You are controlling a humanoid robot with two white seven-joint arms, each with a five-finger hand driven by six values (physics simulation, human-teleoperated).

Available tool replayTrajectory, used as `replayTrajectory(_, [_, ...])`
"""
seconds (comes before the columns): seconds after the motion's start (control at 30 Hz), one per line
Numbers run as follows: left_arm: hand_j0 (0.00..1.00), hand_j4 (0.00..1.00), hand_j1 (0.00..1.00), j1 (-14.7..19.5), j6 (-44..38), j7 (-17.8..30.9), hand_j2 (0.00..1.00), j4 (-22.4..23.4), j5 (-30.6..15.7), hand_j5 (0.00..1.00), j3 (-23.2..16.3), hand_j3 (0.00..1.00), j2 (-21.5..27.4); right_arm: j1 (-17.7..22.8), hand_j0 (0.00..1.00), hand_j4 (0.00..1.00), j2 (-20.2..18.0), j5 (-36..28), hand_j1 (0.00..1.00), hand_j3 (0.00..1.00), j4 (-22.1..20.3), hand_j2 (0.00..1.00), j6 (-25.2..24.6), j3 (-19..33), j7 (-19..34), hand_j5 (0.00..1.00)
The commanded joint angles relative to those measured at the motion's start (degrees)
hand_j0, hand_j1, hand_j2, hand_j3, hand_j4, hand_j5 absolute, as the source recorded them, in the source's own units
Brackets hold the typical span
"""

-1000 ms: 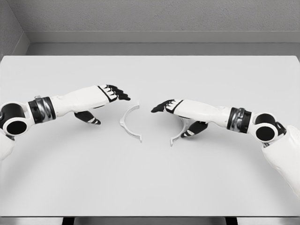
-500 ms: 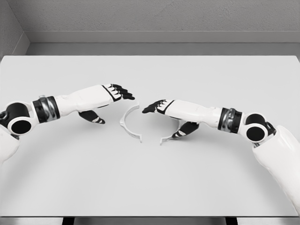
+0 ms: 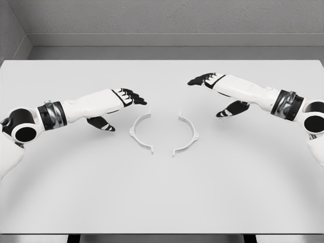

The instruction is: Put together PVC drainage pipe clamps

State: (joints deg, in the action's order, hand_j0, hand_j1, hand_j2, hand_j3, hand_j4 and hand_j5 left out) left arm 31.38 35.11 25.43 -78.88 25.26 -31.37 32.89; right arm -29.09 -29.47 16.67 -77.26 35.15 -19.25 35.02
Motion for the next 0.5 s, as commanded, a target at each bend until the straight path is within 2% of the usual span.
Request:
replayTrajectory(0.0, [1.00, 1.00, 1.00, 0.00, -0.11, -0.03, 1.00, 0.13, -0.30, 1.00, 0.00, 1.00, -0.02, 0.18, 1.00, 1.00, 0.90, 0.29, 1.00, 1.00, 0.88, 1.00, -0.15, 0.00, -0.02, 1.00])
replayTrajectory(0.03, [1.00, 1.00, 1.00, 0.09, -0.11, 0.05, 1.00, 0.13, -0.12, 1.00, 0.00, 1.00, -0.19, 0.70, 1.00, 1.00, 2.48, 0.29, 1.00, 1.00, 0.97, 1.00, -0.15, 0.00, -0.02, 1.00])
replayTrajectory(0.47, [1.00, 1.00, 1.00, 0.00, -0.11, 0.32, 1.00, 0.13, 1.02, 1.00, -0.36, 1.00, -1.25, 4.84, 1.00, 1.00, 2.75, 0.38, 1.00, 1.00, 2.20, 1.00, -0.15, 0.26, -0.02, 1.00])
